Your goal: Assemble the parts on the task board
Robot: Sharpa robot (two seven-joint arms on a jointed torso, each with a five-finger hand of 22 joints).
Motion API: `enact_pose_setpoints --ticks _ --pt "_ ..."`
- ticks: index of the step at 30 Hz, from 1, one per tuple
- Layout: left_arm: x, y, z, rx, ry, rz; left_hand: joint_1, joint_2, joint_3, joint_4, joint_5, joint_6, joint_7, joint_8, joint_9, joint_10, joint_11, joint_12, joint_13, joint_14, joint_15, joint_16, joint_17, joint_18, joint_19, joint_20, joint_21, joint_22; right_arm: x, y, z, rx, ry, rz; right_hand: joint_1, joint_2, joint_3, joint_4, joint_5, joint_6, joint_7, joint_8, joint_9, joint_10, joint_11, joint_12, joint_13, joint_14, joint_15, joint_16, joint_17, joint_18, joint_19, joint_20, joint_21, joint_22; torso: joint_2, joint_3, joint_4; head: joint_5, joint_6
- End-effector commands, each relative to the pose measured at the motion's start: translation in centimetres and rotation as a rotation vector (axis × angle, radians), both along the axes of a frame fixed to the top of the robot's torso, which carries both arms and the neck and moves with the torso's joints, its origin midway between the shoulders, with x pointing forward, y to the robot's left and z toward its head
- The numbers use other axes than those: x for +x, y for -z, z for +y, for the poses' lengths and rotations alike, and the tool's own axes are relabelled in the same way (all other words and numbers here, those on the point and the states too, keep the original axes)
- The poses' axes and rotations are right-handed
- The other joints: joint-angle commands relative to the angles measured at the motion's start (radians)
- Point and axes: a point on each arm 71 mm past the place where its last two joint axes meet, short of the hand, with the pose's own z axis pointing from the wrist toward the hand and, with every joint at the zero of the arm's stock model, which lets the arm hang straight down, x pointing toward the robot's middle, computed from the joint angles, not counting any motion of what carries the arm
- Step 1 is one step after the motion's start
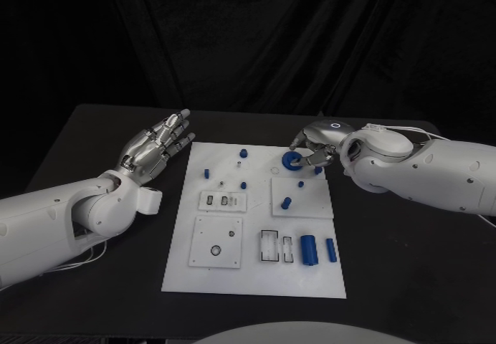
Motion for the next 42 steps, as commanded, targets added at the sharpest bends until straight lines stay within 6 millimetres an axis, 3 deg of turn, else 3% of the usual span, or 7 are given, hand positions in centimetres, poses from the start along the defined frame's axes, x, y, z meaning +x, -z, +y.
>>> enact_pose_setpoints --ticks 1,12,27,32,35,38,42 --pt "-0.1 0.0 -0.2 -0.014 0.019 -0.004 0.009 0.002 0.004 0.0 0.006 -0.007 0.002 0.002 -0.001 0.0 0.008 -0.004 0.001 -0.002 0.005 -0.004 -0.001 0.019 0.0 0.004 0.002 -0.001 0.0 0.4 -0.1 -0.01 0.022 0.016 0.012 -0.001 -0.002 -0.007 -0.015 0.015 0.001 0.009 0.001 0.106 0.005 0.003 0.263 0.105 0.008 0.003 0.263 -0.02 0.052 0.004 0.006 0.238 0.001 -0.0006 0.001 0.002 -0.002" --pt "-0.2 -0.1 -0.5 -0.024 0.036 -0.003 0.01 0.003 0.007 0.0 0.007 -0.006 0.003 0.003 0.0 0.0 0.009 -0.004 0.001 -0.002 0.007 -0.004 -0.001 0.019 0.0 0.005 0.002 0.0 0.3 1.3 -0.3 -0.035 0.046 0.047 0.031 0.001 0.002 -0.02 -0.017 0.024 0.008 0.011 0.004 0.106 0.01 0.003 0.263 0.105 0.013 0.003 0.263 -0.015 0.038 0.008 -0.009 0.232 0.001 -0.0002 -0.0001 0.006 -0.006" --pt "-0.2 0.0 -0.5 -0.026 0.047 0.004 0.011 0.004 0.01 0.001 0.008 -0.007 0.004 0.003 0.0 0.0 0.01 -0.004 0.001 -0.002 0.007 -0.004 -0.001 0.02 0.001 0.006 0.002 0.0 0.1 1.7 -0.1 -0.041 0.036 0.065 0.138 0.014 0.043 -0.111 0.099 0.013 0.0 0.023 0.018 0.106 0.005 0.003 0.263 0.105 0.011 0.003 0.263 -0.011 0.025 0.009 -0.022 0.227 0.0 -0.0004 -0.0001 0.007 -0.009" --pt "-0.2 0.1 -0.5 -0.025 0.049 0.007 0.011 0.005 0.011 0.001 0.008 -0.007 0.004 0.003 0.0 0.0 0.011 -0.004 0.001 -0.002 0.007 -0.004 -0.001 0.02 0.0 0.006 0.002 0.0 0.0 1.6 0.1 -0.032 0.018 0.057 0.158 0.03 0.06 -0.147 0.21 0.094 -0.007 0.128 0.097 0.106 -0.002 0.003 0.263 0.105 0.005 0.003 0.263 -0.012 0.029 0.001 -0.018 0.228 -0.001 -0.0005 -0.0007 0.008 -0.01" --pt "-0.2 0.1 -0.5 -0.024 0.049 0.008 0.011 0.005 0.011 0.001 0.008 -0.007 0.004 0.003 0.0 0.0 0.011 -0.004 0.001 -0.002 0.007 -0.004 -0.001 0.02 0.0 0.006 0.002 0.0 0.0 1.6 0.2 -0.025 0.008 0.05 0.154 0.037 0.066 -0.169 0.334 0.104 -0.009 0.242 0.197 0.106 -0.006 0.003 0.263 0.105 0.003 0.003 0.263 -0.013 0.03 -0.003 -0.016 0.229 -0.001 -0.0006 -0.0006 0.009 -0.01" --pt "-0.2 0.1 -0.4 -0.024 0.048 0.008 0.011 0.005 0.012 0.001 0.009 -0.007 0.005 0.003 0.0 0.0 0.011 -0.004 0.001 -0.002 0.008 -0.004 -0.001 0.02 0.0 0.006 0.002 0.0 0.0 1.5 0.3 -0.014 -0.002 0.038 0.139 0.04 0.076 -0.176 0.348 0.063 -0.009 0.326 0.282 0.106 -0.006 0.003 0.263 0.105 0.001 0.003 0.263 -0.013 0.032 -0.003 -0.014 0.23 -0.001 -0.0001 -0.0011 0.012 -0.009" --pt "-0.2 0.1 -0.3 -0.022 0.046 0.01 0.011 0.005 0.012 0.001 0.009 -0.007 0.005 0.003 0.0 0.0 0.011 -0.004 0.001 -0.002 0.008 -0.004 -0.001 0.02 0.0 0.006 0.002 0.0 -0.2 1.2 0.6 0.008 -0.022 0.013 0.132 0.04 0.082 -0.176 0.346 0.05 -0.01 0.36 0.315 0.106 -0.006 0.003 0.263 0.105 0.0 0.003 0.263 -0.015 0.036 -0.003 -0.01 0.232 -0.002 -0.0005 -0.0019 0.017 -0.008"
